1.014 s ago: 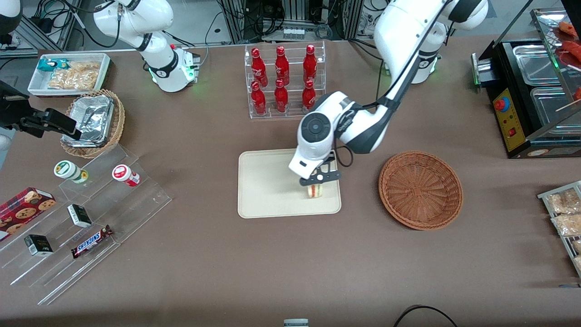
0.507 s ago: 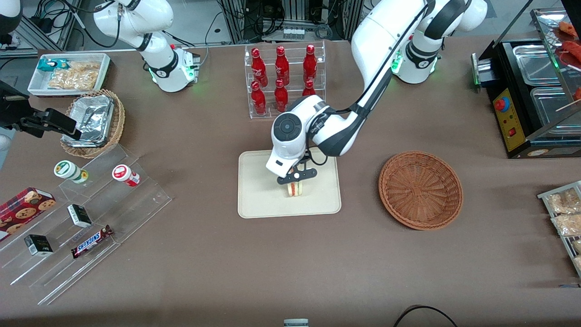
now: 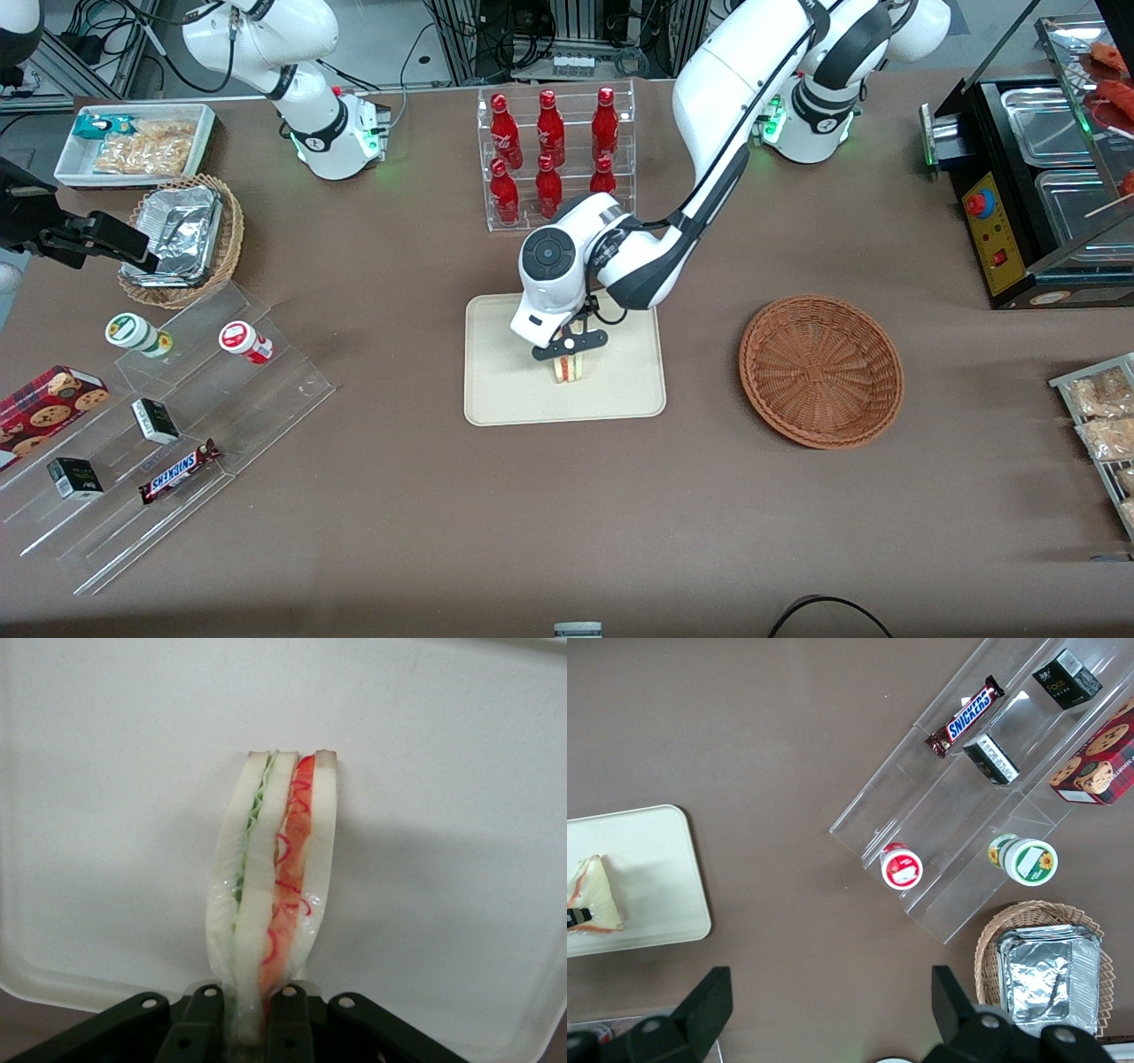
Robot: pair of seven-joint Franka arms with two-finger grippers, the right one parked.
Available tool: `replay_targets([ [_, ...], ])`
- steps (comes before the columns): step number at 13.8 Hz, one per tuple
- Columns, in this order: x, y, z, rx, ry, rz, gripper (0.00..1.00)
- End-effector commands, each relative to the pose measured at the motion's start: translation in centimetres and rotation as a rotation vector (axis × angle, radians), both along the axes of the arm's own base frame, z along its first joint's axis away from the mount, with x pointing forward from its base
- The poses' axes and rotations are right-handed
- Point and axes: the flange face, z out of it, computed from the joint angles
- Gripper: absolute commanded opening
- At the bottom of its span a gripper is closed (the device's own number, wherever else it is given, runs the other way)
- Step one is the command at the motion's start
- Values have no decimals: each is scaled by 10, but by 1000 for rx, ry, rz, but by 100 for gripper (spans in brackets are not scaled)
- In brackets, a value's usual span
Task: Place sandwich from basket to tray
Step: 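Lower the sandwich onto the tray and open the left gripper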
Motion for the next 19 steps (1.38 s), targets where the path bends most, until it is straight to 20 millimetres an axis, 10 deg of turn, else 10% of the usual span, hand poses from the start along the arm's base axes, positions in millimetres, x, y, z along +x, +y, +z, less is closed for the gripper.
replay_targets([
  [1,5,-7,3,-7,-36,11,73],
  [2,6,-7,7,-11,-41,14,100],
  [12,5,15,129,9,-70,2,100],
  [19,57,148,187,93,31,-17,100],
])
